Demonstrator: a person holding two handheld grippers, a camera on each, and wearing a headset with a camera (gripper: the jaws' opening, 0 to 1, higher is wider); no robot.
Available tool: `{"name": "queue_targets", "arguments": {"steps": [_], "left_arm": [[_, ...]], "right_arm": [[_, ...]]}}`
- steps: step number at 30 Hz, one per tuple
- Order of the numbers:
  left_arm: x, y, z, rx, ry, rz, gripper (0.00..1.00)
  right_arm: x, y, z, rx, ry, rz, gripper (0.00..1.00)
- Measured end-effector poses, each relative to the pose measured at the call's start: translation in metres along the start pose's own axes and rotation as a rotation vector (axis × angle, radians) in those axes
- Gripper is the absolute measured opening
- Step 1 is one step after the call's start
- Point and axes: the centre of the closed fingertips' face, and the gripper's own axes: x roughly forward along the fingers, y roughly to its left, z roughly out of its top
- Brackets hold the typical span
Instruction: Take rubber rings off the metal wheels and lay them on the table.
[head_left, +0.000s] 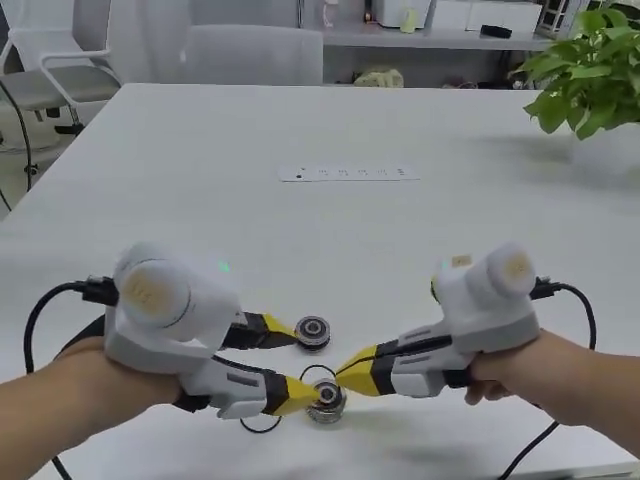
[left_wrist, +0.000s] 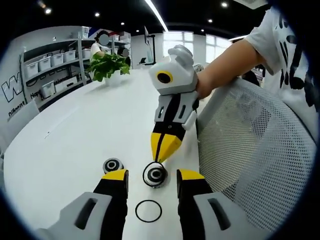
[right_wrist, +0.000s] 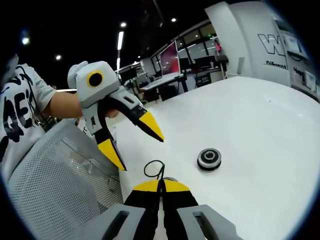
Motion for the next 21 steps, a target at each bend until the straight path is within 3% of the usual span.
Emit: {"name": "queue_targets", "arguments": {"steps": [11, 21], "left_arm": [[-0.038, -0.002, -0.001, -0.070, -0.060, 0.060, 0.49], [-0.061, 0.000, -0.003, -0.106, -0.087, 0.117, 0.58]], "right_arm": [[-0.003, 0.007, 0.014, 0.002, -0.037, 0.016, 0.00], [0.003, 0.015, 0.023, 0.000, -0.052, 0.040, 0.00]]}}
